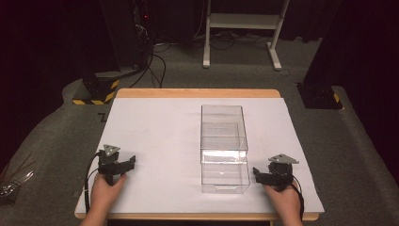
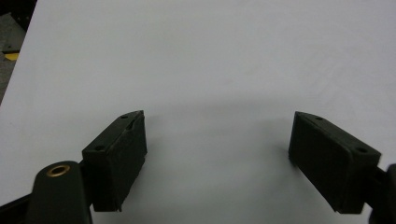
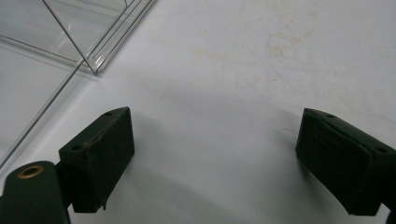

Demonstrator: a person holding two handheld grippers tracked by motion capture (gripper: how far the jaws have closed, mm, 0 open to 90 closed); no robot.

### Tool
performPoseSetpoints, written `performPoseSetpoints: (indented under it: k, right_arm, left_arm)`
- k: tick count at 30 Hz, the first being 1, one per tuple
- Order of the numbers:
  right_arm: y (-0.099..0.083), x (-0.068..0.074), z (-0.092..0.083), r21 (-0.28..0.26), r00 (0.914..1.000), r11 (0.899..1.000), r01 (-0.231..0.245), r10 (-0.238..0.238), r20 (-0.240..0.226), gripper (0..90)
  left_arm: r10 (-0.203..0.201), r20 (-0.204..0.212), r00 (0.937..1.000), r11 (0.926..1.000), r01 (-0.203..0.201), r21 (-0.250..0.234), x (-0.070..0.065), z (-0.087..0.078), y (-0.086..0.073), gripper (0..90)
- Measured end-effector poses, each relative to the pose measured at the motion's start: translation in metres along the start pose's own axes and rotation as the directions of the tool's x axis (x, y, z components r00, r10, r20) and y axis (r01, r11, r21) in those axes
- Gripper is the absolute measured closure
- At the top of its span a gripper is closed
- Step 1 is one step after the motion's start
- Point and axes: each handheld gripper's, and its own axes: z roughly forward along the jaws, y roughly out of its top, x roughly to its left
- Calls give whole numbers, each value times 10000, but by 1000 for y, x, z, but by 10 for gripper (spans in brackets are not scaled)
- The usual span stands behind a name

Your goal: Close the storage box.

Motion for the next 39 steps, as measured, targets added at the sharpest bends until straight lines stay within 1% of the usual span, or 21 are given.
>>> performPoseSetpoints:
  k: [5,7,9,12,18,20,22,23,24,29,32,39]
  right_arm:
    - [0,-1,0,-29,9998,9999,-141,140,-134,111]
    - [0,-1,0,-8,9999,10000,-52,52,-140,101]
    - [0,0,0,41,9999,10000,0,1,-105,96]
    - [0,0,1,57,9999,10000,21,-20,-128,92]
    - [0,0,0,35,9999,10000,17,-17,-115,94]
    - [0,0,0,43,9999,10000,22,-22,-116,94]
    - [0,0,0,39,9999,10000,-14,15,-147,96]
    - [0,0,0,39,9999,10000,-14,15,-147,96]
    - [0,-1,0,-35,9998,10000,-92,92,-165,109]
    - [0,-4,-3,-197,9994,9995,-265,260,-243,121]
    - [-1,-6,-5,-346,9997,9993,-158,151,-212,121]
    - [-1,-8,-12,-595,9992,9982,-14,-10,-401,123]
  left_arm:
    - [3,-14,10000,10000,-3,49,-1,-1,0,197]
    - [20,77,10000,10000,-20,41,-2,-2,-1,198]
    - [145,136,9998,9999,-146,68,-2,-4,-3,196]
    - [135,171,9998,9999,-136,42,-5,-8,-6,196]
    - [228,179,9996,9997,-228,6,-6,-10,-8,197]
    - [149,221,9996,9999,-149,17,-6,-9,-8,196]
    - [212,459,9987,9998,-215,40,-4,-8,-8,168]
    - [212,459,9987,9998,-215,40,-4,-8,-8,146]
    - [294,419,9987,9995,-298,91,-6,-8,-8,147]
    - [263,434,9987,9996,-267,80,-6,-8,-8,147]
    - [263,436,9987,9996,-267,84,-6,-8,-8,147]
    - [290,430,9987,9995,-294,87,-6,-8,-8,147]
